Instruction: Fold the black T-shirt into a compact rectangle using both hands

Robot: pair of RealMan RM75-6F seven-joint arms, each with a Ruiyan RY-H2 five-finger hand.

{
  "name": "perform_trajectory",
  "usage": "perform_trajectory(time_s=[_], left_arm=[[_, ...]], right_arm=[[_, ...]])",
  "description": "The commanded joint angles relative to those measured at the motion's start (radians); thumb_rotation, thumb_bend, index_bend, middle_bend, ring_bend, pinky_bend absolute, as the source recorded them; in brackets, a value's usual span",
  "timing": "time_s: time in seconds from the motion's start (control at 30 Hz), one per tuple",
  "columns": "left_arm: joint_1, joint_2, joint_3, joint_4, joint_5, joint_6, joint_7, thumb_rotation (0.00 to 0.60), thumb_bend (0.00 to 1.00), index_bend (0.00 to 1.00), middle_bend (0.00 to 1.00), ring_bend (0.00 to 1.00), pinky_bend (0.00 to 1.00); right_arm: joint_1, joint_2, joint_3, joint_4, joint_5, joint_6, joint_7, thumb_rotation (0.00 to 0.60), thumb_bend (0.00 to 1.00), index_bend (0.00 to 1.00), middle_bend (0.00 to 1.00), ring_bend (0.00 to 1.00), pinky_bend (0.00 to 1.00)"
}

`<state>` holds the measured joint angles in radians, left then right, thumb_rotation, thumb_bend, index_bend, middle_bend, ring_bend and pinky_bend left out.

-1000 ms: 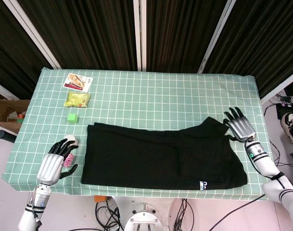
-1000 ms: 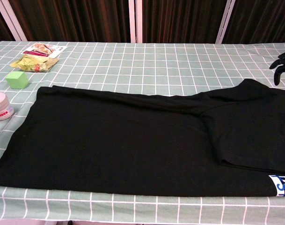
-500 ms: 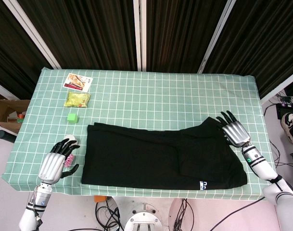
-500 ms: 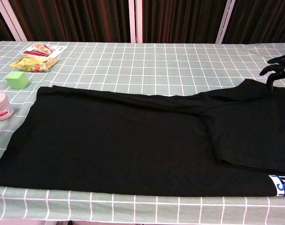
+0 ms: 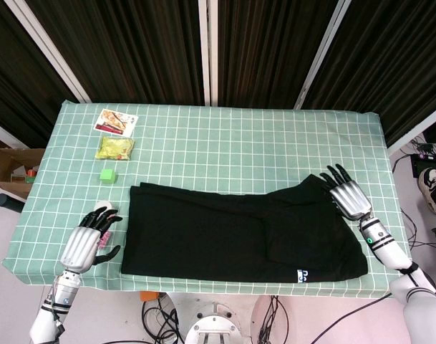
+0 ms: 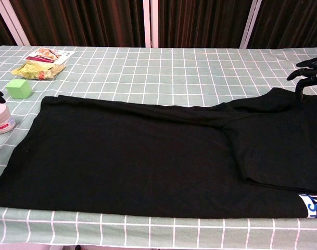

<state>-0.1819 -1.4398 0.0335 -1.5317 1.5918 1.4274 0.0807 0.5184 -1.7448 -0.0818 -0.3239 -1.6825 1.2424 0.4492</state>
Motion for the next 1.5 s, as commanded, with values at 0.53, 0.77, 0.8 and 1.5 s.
perform_trajectory(time_s=[0.53, 0.77, 0.8, 1.5], left_arm=[[0.001, 0.015, 0.006, -0.017, -0.008, -0.019, -0.022, 0.6, 0.21, 0.26, 0.16, 0.11, 0.19], [0.008, 0.018, 0.008, -0.018, -0.004, -0.011, -0.027, 0.6, 0.21, 0.26, 0.16, 0.11, 0.19], [0.009, 0.019, 0.009, -0.018, -0.003, -0.01, -0.027, 0.6, 0.21, 0.26, 0.16, 0.11, 0.19], [0.035, 0.049, 0.016, -0.04, -0.015, 0.003, -0.001, 0.6, 0.21, 0.25, 0.16, 0.11, 0.2]], right_arm=[[-0.009, -0.042, -0.01, 0.071, -0.001, 0.03, 0.017, 0.6, 0.44, 0.69, 0.23, 0.05, 0.05], [0.03, -0.033, 0.015, 0.059, 0.023, 0.004, 0.016, 0.6, 0.48, 0.71, 0.24, 0.06, 0.05], [0.041, -0.027, 0.022, 0.051, 0.028, -0.005, 0.015, 0.6, 0.48, 0.7, 0.24, 0.06, 0.05], [0.243, 0.278, 0.197, -0.598, 0.187, -0.226, -0.291, 0.6, 0.49, 0.66, 0.21, 0.06, 0.04]])
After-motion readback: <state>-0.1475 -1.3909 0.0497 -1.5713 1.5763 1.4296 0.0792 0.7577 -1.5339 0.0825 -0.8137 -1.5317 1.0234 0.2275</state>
